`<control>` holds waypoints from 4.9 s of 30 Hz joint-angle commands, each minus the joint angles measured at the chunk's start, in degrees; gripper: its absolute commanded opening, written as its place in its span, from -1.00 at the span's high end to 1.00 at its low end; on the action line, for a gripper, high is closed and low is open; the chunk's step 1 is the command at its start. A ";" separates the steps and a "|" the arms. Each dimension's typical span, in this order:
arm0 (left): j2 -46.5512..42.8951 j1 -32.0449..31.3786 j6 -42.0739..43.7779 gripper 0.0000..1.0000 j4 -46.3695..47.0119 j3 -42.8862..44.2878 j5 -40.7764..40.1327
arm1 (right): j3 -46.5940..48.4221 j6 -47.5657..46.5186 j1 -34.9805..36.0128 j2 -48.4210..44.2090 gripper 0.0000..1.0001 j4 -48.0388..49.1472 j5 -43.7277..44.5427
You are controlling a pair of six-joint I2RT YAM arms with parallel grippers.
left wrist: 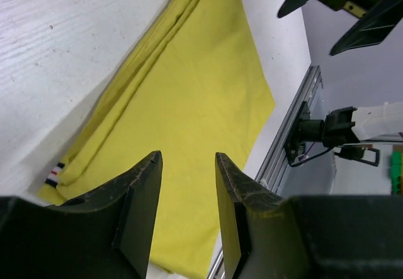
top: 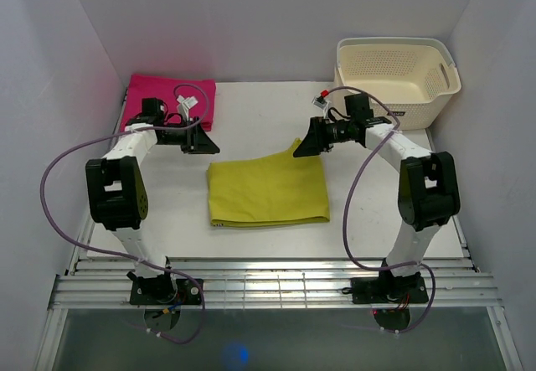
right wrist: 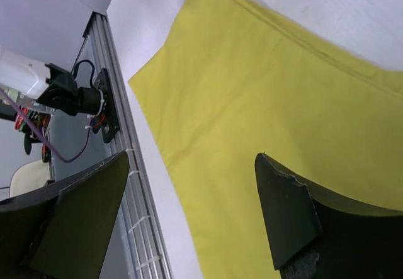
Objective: Fold and stack the trousers
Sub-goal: Neatly place the folded trousers to the corner
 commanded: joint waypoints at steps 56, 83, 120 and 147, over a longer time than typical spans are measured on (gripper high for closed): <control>-33.74 21.83 -28.27 -0.96 6.10 -28.97 -15.58 | 4.24 -30.60 55.88 16.08 -0.33 3.61 73.15; -36.64 8.59 -50.51 -0.96 39.94 -46.21 -20.74 | 15.31 -17.42 45.07 12.93 0.84 5.63 49.86; -18.18 -7.18 -68.27 0.54 50.48 -48.14 -29.02 | 20.94 -5.64 44.02 12.94 0.25 6.87 53.48; -20.99 -6.30 -57.37 1.00 41.70 -43.21 -38.42 | -37.17 23.62 -4.33 -19.61 -0.55 12.75 28.43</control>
